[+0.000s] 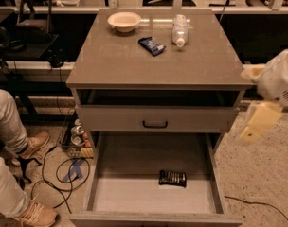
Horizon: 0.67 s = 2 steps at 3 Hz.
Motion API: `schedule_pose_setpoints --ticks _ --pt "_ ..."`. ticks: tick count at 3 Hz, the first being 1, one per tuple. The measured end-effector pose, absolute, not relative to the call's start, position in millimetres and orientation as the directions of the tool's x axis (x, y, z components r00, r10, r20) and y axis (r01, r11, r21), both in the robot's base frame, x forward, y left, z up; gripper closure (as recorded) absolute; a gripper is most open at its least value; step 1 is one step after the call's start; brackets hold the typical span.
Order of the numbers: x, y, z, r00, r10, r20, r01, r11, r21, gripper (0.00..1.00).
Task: Pick rxbar chocolate from middle drawer and place on counter
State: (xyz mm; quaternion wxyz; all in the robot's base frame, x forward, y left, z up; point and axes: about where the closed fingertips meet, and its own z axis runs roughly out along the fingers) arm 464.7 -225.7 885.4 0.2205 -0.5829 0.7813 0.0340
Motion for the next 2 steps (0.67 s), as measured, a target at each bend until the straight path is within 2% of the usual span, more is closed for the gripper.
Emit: schedule_pose_setpoints --ticks 1,2 --pt "480.9 -216.2 820.2 -0.233 -0.847 -0.477 -0.934 0.331 -0.132 0.00" --pt "480.6 -216.6 815.4 -0.233 -0.843 -0.484 -0.936 0.330 -0.124 0.00"
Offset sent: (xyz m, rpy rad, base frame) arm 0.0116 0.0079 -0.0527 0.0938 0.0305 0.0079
